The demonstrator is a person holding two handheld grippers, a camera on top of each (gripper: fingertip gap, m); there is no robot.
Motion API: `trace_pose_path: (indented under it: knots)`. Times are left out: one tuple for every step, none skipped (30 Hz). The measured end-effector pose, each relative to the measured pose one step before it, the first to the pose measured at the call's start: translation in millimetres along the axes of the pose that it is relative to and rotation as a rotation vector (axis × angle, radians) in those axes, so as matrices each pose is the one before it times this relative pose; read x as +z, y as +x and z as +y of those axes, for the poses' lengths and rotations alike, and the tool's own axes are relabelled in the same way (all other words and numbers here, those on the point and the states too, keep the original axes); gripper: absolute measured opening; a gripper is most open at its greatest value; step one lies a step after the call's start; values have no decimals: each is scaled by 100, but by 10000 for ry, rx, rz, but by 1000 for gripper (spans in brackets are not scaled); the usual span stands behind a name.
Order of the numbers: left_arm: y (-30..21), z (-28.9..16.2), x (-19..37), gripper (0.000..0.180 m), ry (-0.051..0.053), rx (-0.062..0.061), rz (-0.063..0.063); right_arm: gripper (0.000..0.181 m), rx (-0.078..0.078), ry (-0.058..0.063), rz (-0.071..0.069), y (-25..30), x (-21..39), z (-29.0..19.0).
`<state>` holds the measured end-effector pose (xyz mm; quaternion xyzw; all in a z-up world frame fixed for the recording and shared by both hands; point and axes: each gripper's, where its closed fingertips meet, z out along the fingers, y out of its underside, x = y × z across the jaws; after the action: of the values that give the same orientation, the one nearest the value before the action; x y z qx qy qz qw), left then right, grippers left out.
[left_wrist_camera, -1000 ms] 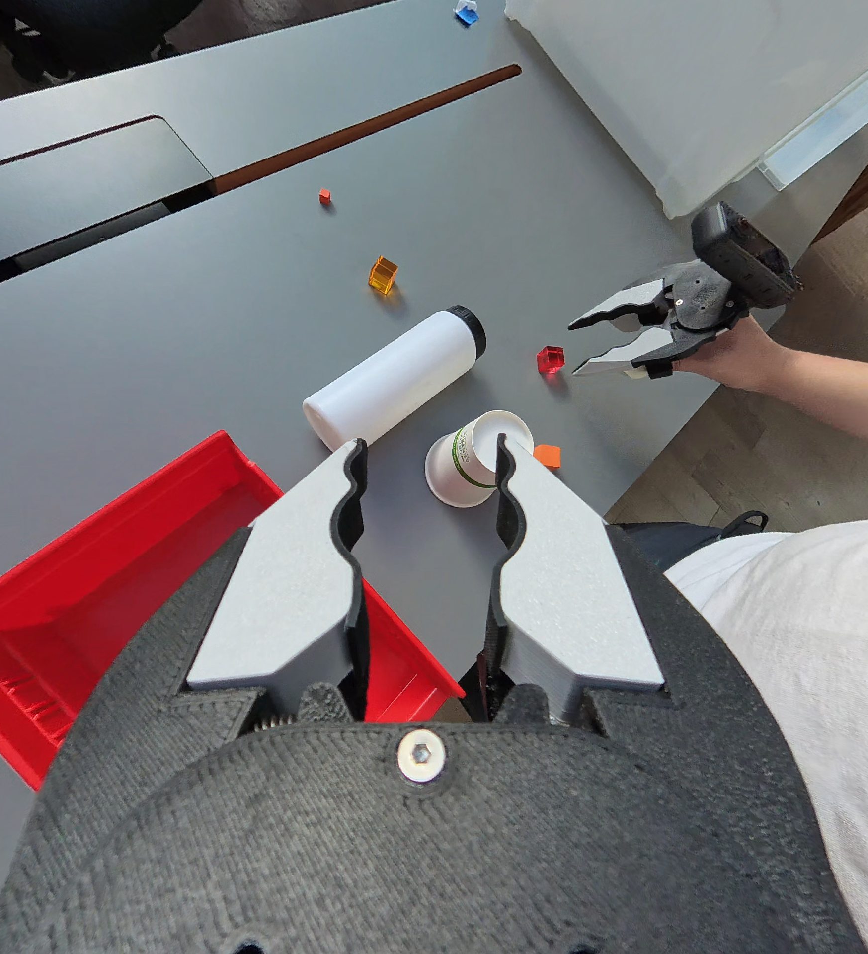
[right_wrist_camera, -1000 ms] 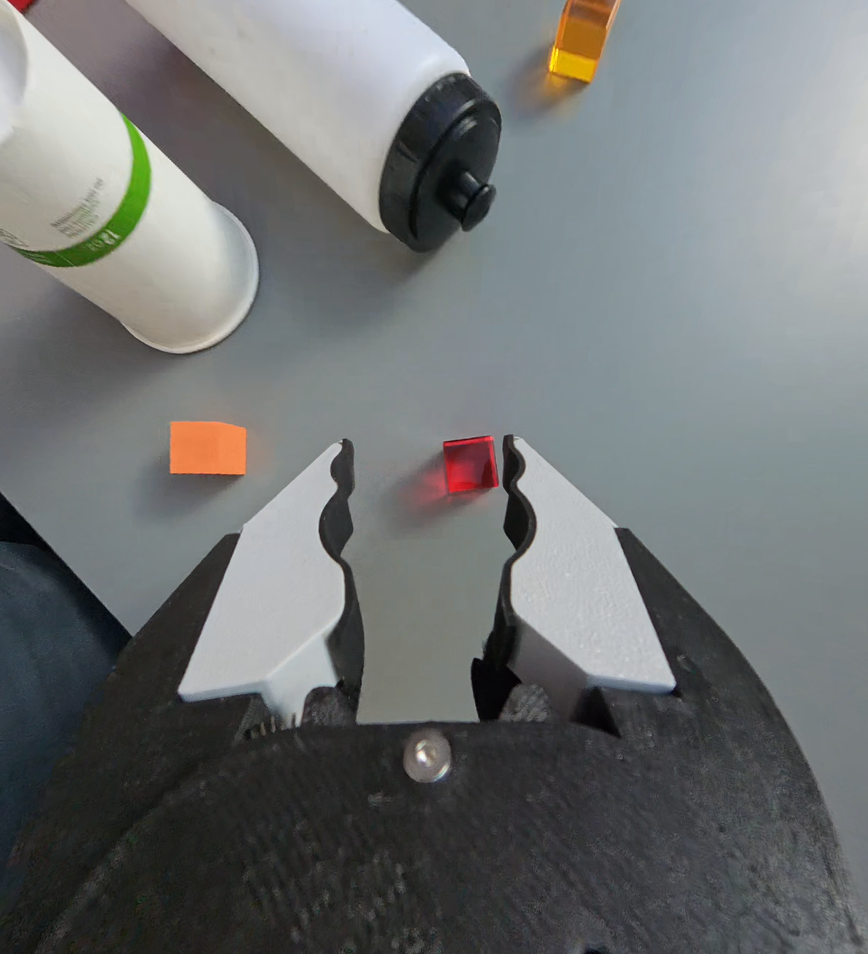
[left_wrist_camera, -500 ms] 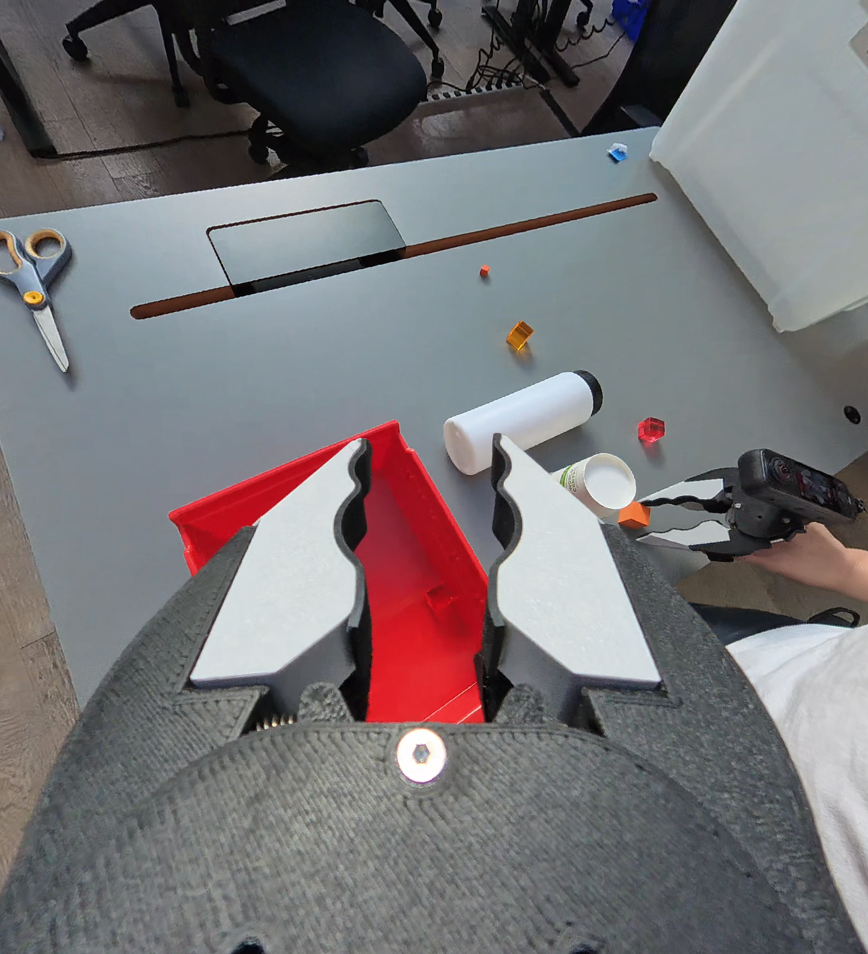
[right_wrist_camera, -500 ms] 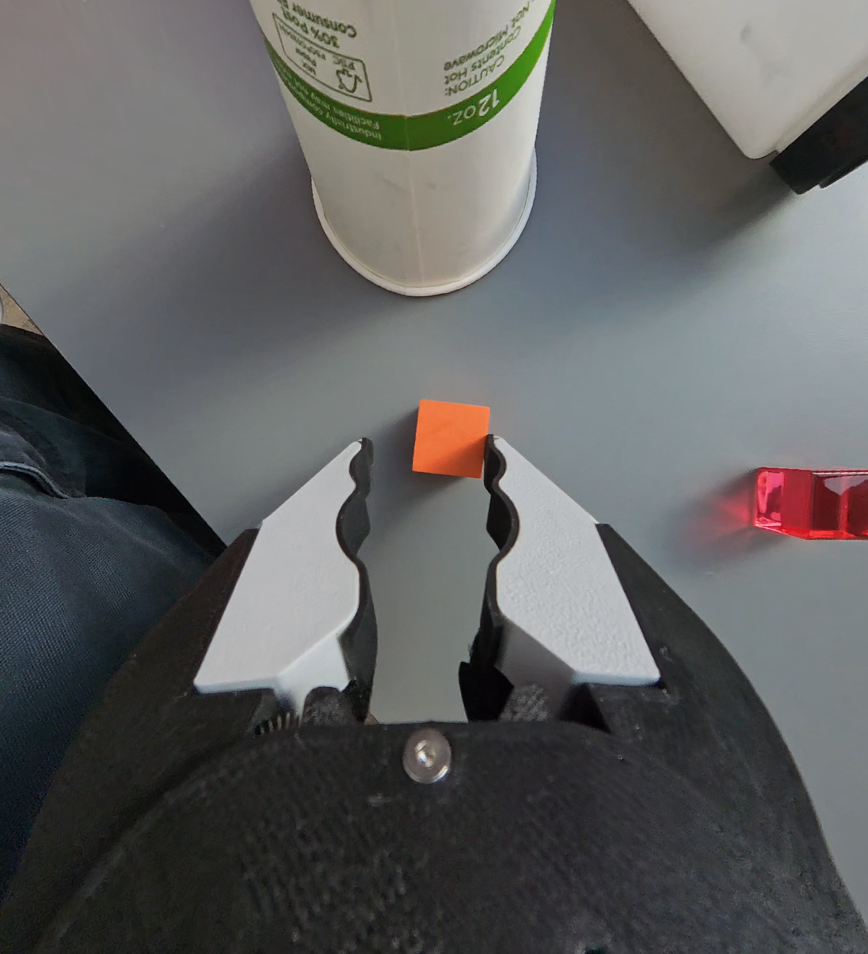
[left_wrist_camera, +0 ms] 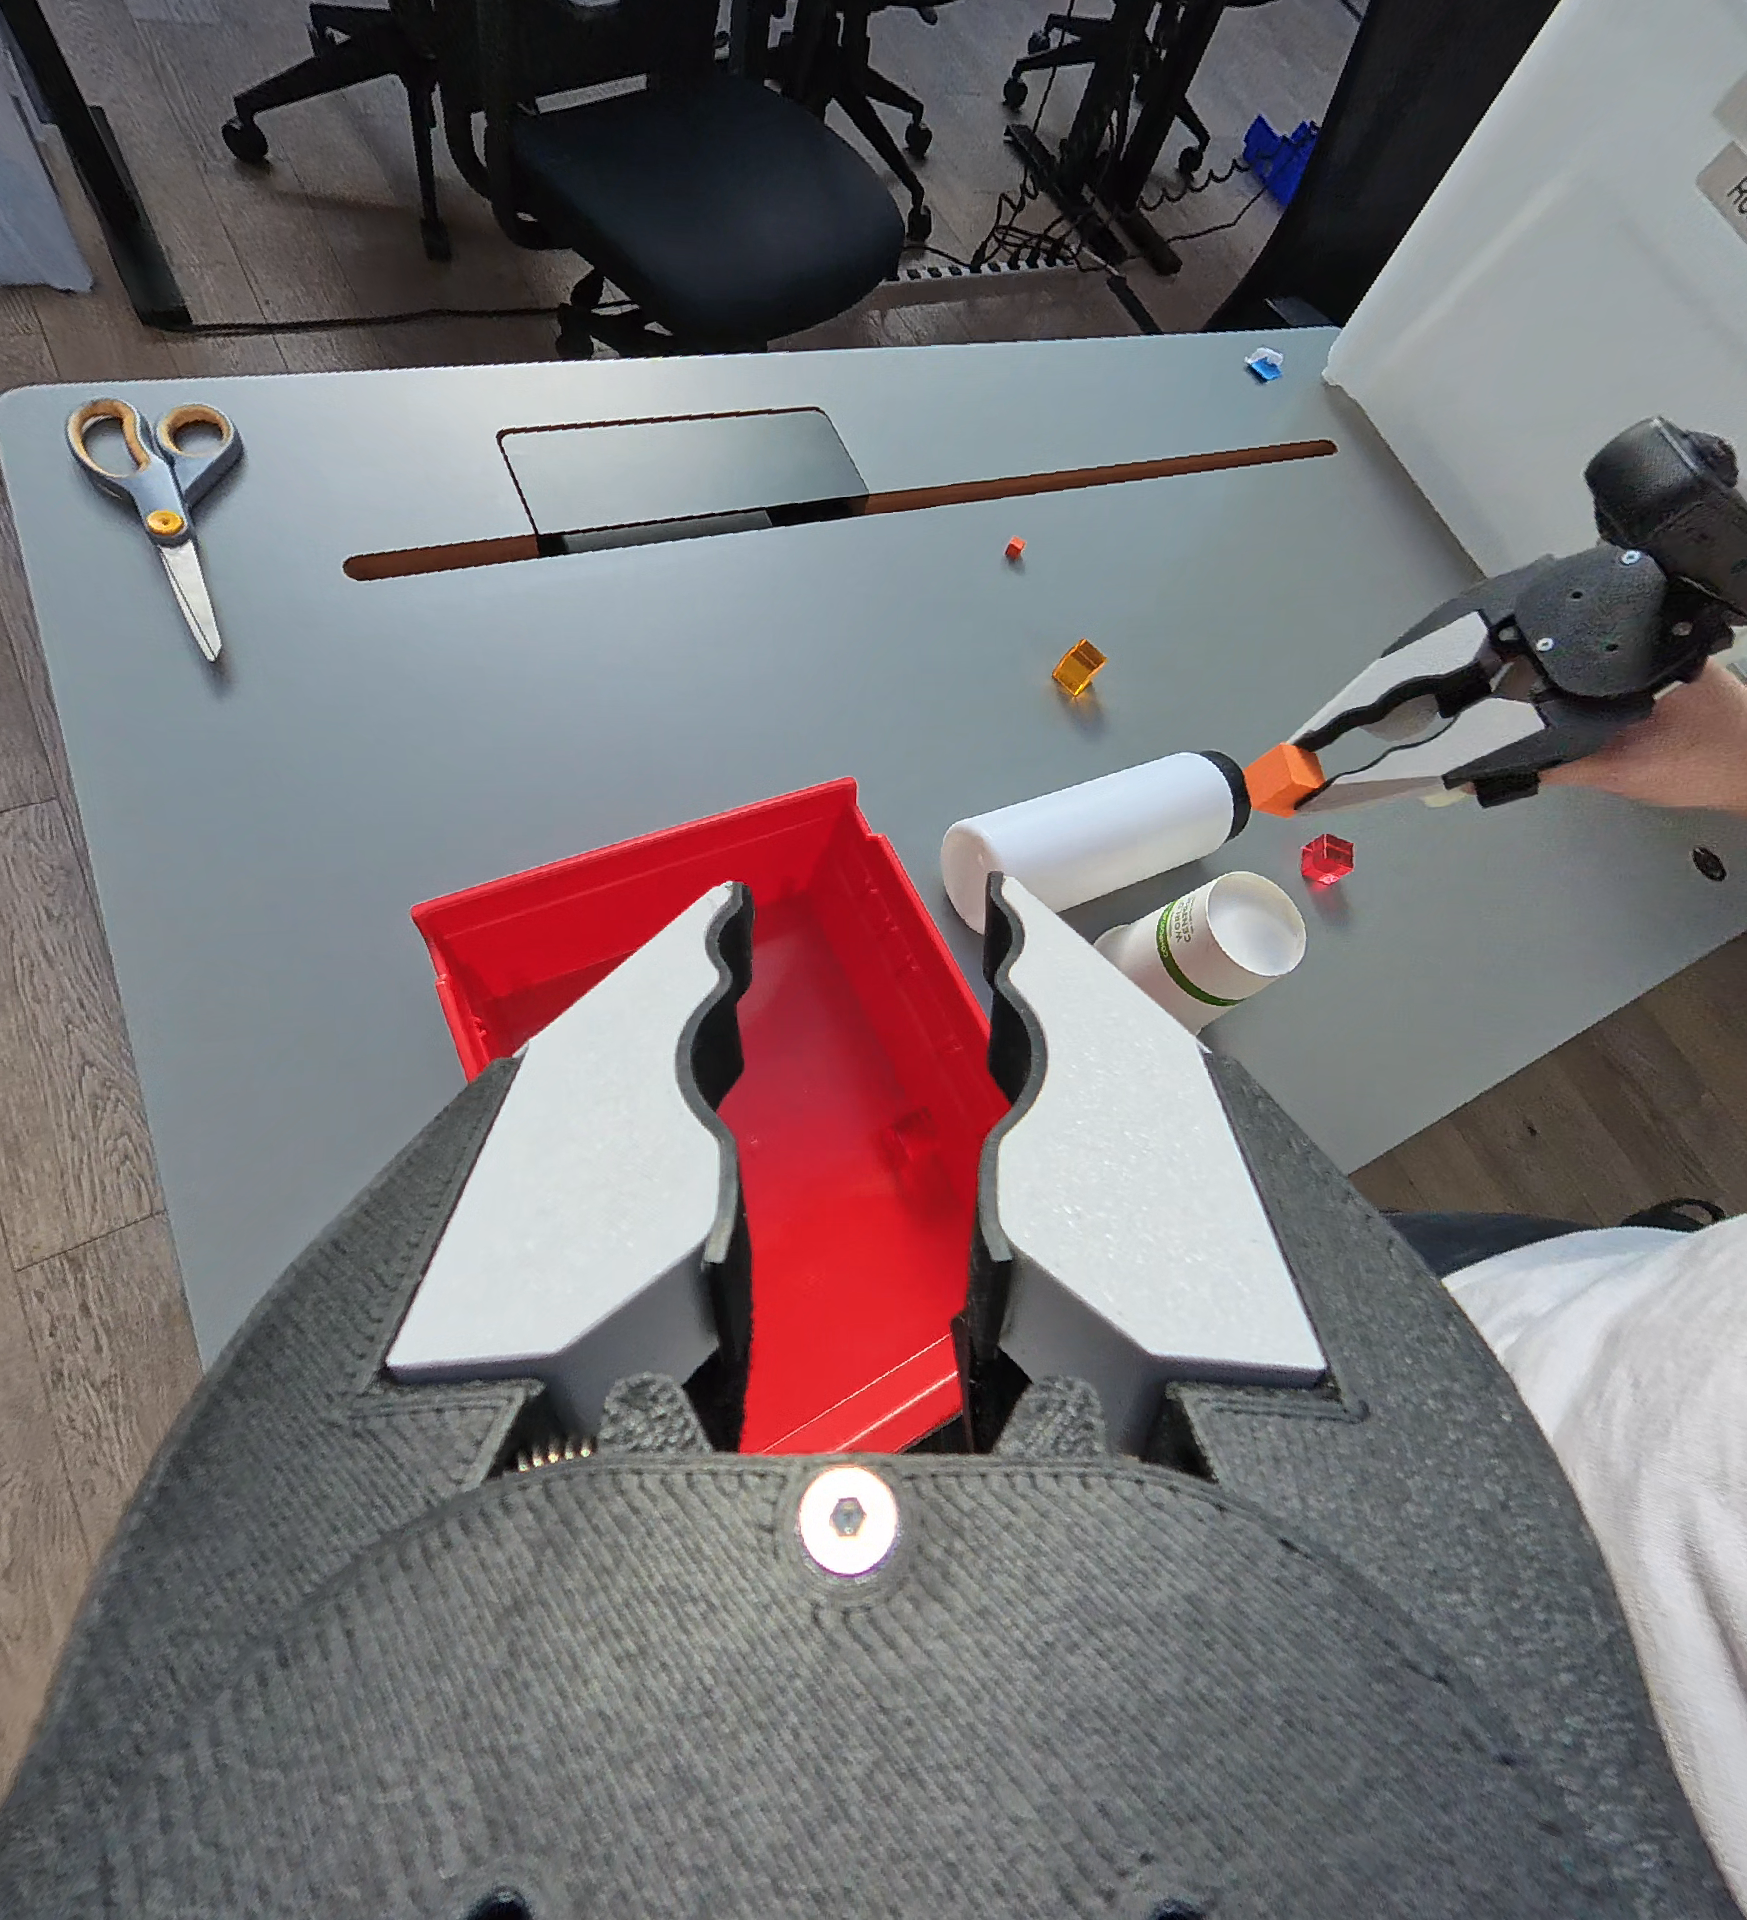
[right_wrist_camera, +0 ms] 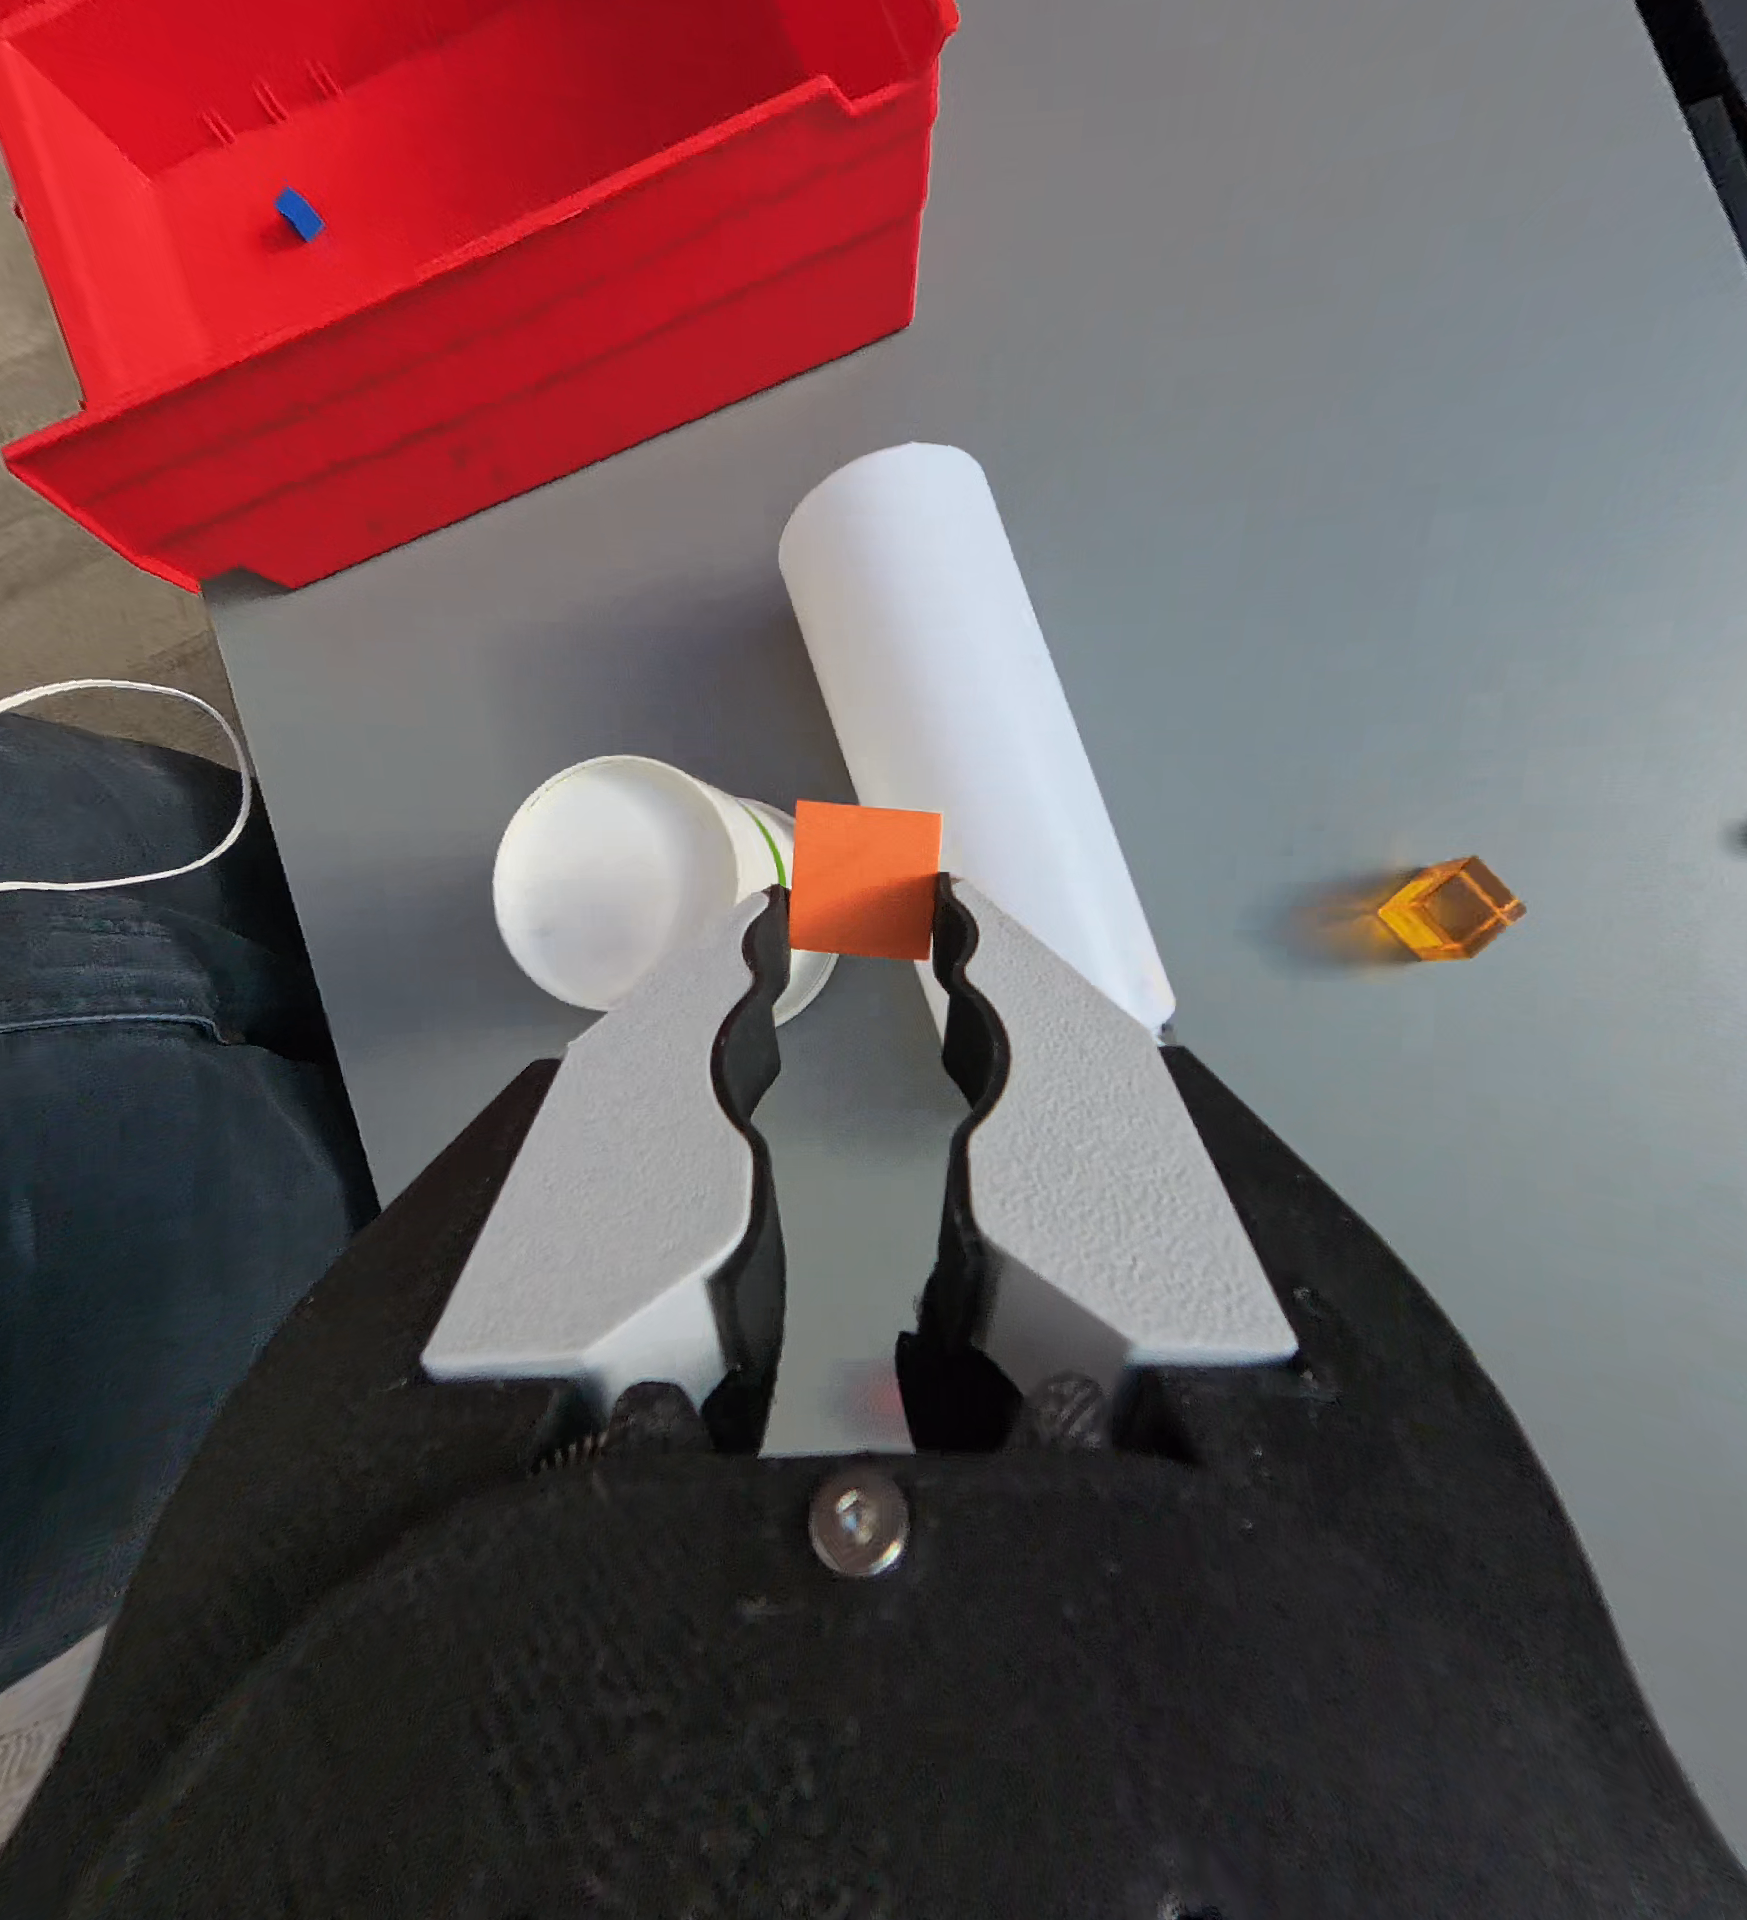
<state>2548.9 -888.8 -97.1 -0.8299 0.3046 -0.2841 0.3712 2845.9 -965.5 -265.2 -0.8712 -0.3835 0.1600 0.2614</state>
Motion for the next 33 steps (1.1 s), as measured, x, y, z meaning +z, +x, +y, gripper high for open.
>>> trace_pose_path:
  knots:
    - [19, -7, -65, 43, 63, -25, 23, 26, -534, -376, -171, 875, 1221, -607]
    - [98, 18, -61, 43, 19, -63, 55, 26, -462, -539, -32, 915, 1171, -106]
    - [153, 26, -95, 44, 3, -46, 56, 26, -357, -478, -238, 404, 1023, 26]
    - [140, 8, -173, 44, 28, 24, 2, 26, -221, -345, -307, 101, 806, 26]
    - [82, 39, -217, 43, 28, 68, -51, 26, -142, -223, -102, 235, 623, 38]
    - [40, 147, -205, 43, -8, 47, -56, 26, -145, -77, -109, 64, 531, -31]
    - [26, 227, -176, 43, -37, 3, -29, 26, -107, -55, -19, 115, 440, 6]
    - [-24, 279, -142, 43, -47, -34, -32, 26, -91, -33, 19, 94, 358, -22]
    - [-52, 278, -128, 43, -38, -49, -35, 26, -54, -2, -97, -106, 296, -74]
    - [-49, 237, -107, 43, -18, -63, -19, 26, -20, -43, -116, -141, 256, -18]
    - [-62, 208, -74, 43, -12, -77, -8, 26, -66, -130, -1, 17, 202, 115]
    - [-64, 160, -44, 43, -15, -79, -2, 26, -148, -155, 14, 10, 131, 182]
    - [-23, 78, -13, 43, -9, -64, 13, 26, -129, -112, -10, -34, 80, 104]
    - [-12, 13, 5, 43, 3, -38, 12, 26, -78, -85, 39, 71, 32, 82]
    - [9, -31, 39, 43, 0, -10, 7, 26, -52, -8, -65, -70, 18, -19]
    - [23, -66, 70, 43, -13, 15, 0, 27, -22, 3, -107, -111, -1, -29]
    - [38, -82, 86, 43, -23, 36, -7, 27, -14, -3, -89, -81, 14, -16]
    - [53, -101, 102, 43, -21, 41, -9, 29, -45, 14, -65, -48, 37, -38]
    - [83, -117, 108, 43, -6, 38, 6, 29, -64, -14, -42, -20, 57, 16]
    - [87, -124, 113, 43, -5, 29, 9, 30, -66, -62, 38, 99, 46, 77]
    - [75, -100, 118, 43, -17, 18, 14, 32, -54, -42, 5, 44, 50, 46]
    - [107, -79, 119, 43, -21, 20, 26, 34, -40, -23, -23, -17, 35, 12]
    - [71, -68, 100, 43, -22, 29, 10, 35, -30, -1, -5, -6, 28, -14]
    - [40, -48, 98, 43, -27, 32, -14, 37, -31, 15, 34, 43, 16, -31]
    - [47, -55, 75, 43, -21, 26, 0, 38, -31, -2, 45, 69, 14, -7]
    - [70, -51, 71, 43, -14, 10, 20, 38, -27, 1, 15, 31, 10, 5]
    - [36, -38, 64, 43, -14, 6, 5, 38, -13, 2, 21, 48, 12, -3]
    - [-10, -28, 59, 43, -15, 11, -9, 38, -5, -10, 76, 151, 1, 12]
    - [-6, -7, 58, 44, -24, 2, -9, 39, -15, -8, 96, 193, -24, -5]
    - [-9, -16, 58, 44, -21, -7, -6, 40, 7, -17, 102, 226, -37, 21]
    - [24, -53, 62, 44, -3, -2, 7, 41, 28, 14, 26, 125, -51, -11]
    - [42, -61, 53, 44, 5, 5, 11, 41, 42, 43, -24, 58, -52, -53]
    - [37, -46, 60, 44, -2, 9, 7, 41, 34, 26, -15, 68, -27, -13]
